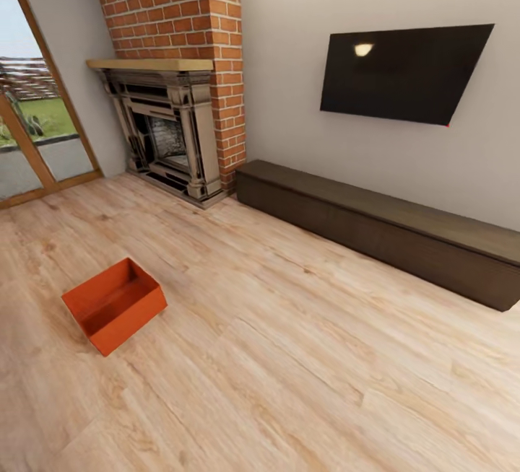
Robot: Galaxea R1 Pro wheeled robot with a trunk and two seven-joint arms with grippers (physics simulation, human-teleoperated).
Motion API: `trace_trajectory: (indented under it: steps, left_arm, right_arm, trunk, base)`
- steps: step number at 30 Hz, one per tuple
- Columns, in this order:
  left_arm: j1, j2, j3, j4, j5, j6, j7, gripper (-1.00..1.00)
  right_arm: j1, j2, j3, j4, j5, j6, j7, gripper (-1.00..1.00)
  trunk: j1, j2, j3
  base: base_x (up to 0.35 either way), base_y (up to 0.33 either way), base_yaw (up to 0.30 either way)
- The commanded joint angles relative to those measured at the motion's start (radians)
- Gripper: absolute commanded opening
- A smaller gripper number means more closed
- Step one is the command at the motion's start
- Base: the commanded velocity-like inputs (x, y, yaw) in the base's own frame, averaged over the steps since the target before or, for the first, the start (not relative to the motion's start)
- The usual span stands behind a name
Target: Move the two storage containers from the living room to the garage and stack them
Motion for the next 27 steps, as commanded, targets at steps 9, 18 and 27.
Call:
trace_trajectory:
  steps: [9,18,27]
  left_arm:
    - [-0.001,-0.001,0.000,0.000,0.007,0.003,0.003,1.00]
    - [-0.001,-0.001,0.000,0.000,0.007,0.003,0.003,1.00]
    - [-0.001,-0.001,0.000,0.000,0.007,0.003,0.003,1.00]
  right_arm:
    - [-0.001,0.001,0.008,0.003,-0.008,-0.005,-0.001,1.00]
    - [-0.001,0.001,0.008,0.003,-0.008,-0.005,-0.002,1.00]
    - [-0.001,0.001,0.008,0.003,-0.008,-0.005,-0.002,1.00]
  trunk:
    - [0.001,0.000,-0.001]
    - [0.001,0.000,-0.001]
    - [0.001,0.000,-0.001]
  base:
    - [0.323,0.000,0.271]
    - [0.323,0.000,0.271]
    - [0.324,0.000,0.271]
